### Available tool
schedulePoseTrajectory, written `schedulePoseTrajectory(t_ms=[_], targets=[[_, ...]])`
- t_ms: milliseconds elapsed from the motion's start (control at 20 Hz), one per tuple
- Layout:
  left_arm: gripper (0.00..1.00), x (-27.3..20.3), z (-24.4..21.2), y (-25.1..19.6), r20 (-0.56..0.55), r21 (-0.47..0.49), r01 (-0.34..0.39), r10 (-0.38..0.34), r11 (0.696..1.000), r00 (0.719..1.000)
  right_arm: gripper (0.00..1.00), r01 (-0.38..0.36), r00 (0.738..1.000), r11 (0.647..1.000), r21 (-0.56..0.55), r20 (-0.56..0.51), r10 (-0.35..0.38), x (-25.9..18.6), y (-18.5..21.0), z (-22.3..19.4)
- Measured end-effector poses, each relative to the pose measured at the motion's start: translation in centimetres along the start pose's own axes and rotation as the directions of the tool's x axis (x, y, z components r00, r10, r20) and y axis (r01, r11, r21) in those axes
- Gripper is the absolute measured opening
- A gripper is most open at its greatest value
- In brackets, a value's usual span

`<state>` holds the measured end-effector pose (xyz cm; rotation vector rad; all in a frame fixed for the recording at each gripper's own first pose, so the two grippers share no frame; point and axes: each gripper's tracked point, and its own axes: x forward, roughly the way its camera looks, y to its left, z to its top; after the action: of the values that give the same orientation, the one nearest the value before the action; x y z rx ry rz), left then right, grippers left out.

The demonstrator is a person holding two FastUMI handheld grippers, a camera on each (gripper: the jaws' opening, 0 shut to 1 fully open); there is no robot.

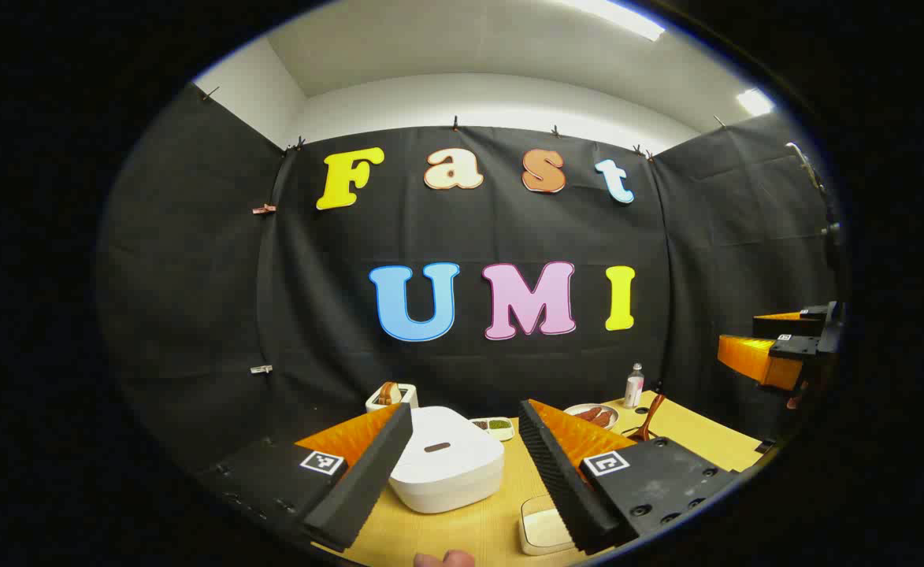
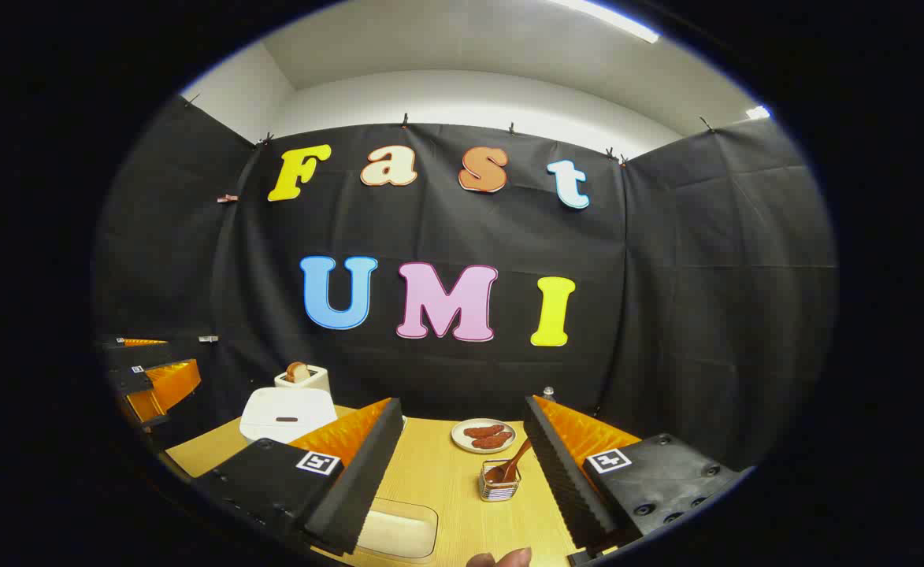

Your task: Close the left gripper, press the button to open the rice cooker; take a wooden spoon from the chopstick holder with the right hand, scoop a spoonful of rice and pour it into the rice cooker, then put the wooden spoon back into the chopstick holder.

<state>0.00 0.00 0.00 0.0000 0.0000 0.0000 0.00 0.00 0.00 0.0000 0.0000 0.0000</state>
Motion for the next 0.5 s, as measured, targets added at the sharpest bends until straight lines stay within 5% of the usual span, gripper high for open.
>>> schedulePoseTrajectory(t_ms=[500], targets=[[0.94, 1.03, 0.13, 0.15, 0.005, 0.004, 0.012, -0.012, 1.0, 1.0, 0.97, 0.034, 0.999, 0.999, -0.015, 0.008, -0.034, 0.3, -0.64, 0.09]])
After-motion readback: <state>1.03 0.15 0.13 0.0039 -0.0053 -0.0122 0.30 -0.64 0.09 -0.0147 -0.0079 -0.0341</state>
